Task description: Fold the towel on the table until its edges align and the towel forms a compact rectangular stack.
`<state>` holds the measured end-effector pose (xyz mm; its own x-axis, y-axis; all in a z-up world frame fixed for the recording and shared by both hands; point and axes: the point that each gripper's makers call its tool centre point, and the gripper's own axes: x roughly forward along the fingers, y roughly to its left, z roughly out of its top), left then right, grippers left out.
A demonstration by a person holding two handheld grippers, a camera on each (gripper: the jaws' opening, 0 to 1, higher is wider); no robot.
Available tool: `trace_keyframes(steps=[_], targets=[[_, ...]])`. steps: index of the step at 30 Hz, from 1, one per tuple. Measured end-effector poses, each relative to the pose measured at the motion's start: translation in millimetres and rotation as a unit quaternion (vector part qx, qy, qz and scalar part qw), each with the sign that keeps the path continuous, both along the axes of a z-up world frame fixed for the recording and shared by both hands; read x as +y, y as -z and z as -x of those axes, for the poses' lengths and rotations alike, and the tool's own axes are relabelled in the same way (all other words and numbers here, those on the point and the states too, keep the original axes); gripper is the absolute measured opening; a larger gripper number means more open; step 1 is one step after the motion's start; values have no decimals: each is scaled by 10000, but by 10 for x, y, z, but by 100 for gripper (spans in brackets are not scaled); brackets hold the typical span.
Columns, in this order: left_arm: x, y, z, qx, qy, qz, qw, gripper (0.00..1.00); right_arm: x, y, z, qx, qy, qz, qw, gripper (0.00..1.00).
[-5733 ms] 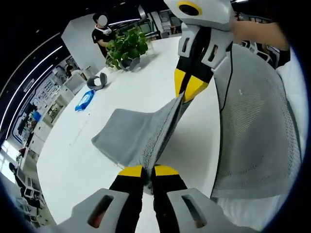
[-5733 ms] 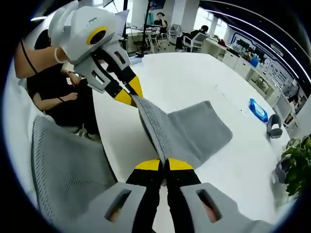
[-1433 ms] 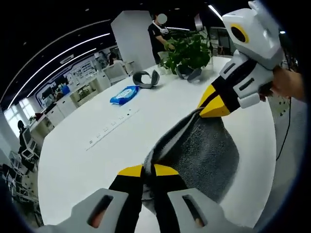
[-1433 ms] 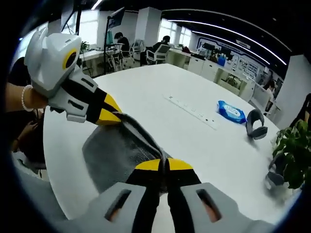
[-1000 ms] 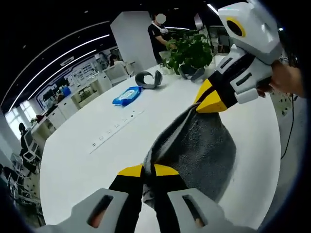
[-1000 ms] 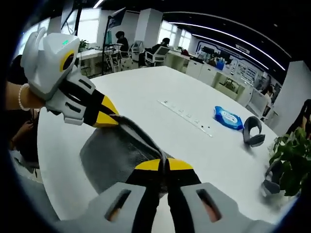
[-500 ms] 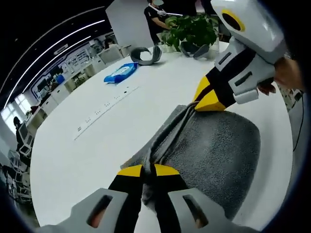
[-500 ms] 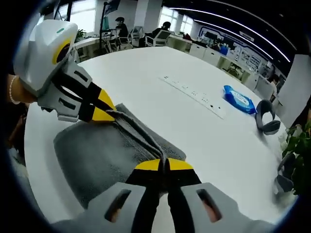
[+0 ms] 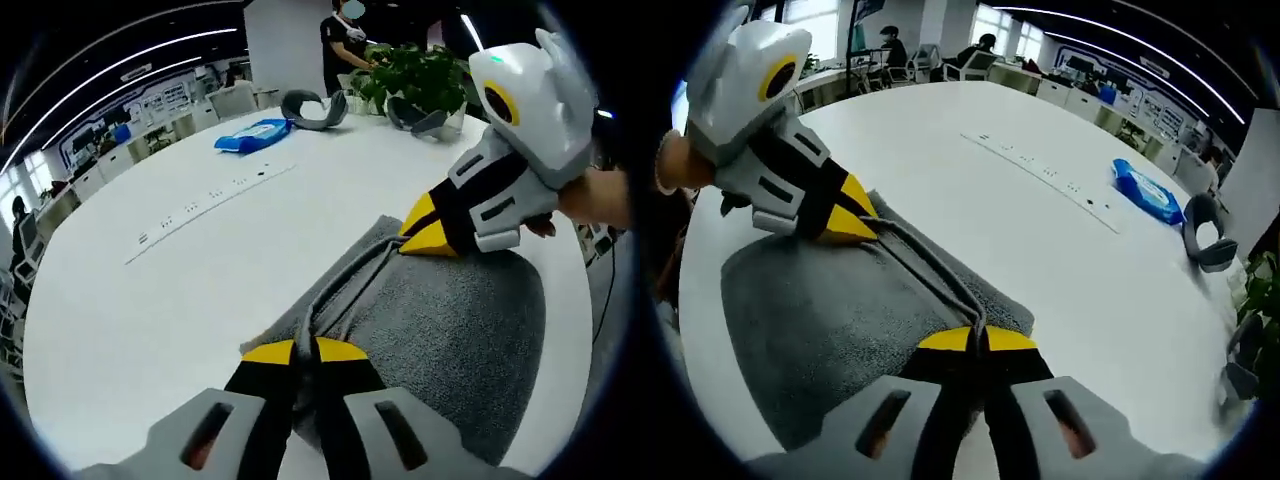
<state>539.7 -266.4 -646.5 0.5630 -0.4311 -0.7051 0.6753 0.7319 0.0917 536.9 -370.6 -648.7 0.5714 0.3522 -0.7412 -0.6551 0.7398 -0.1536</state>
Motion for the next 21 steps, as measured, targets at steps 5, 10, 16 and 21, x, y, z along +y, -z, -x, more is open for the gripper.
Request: trace_keyframes(steps=[5, 10, 16, 21], targets=[[-2, 0, -122, -69, 6, -58, 10000, 5, 6, 3, -127, -64, 82, 35, 9999, 0], [15, -20, -187, -31, -131, -3, 9999, 6, -1, -22, -206, -51, 149, -82, 9998, 1], [61, -183, -155, -353, -465, -66, 9983, 16, 29, -373, -195, -178, 752, -1543, 9850, 10], [81, -543, -120, -521, -858, 799, 9917, 24, 3, -804, -93, -667, 813, -2012, 9739, 13]])
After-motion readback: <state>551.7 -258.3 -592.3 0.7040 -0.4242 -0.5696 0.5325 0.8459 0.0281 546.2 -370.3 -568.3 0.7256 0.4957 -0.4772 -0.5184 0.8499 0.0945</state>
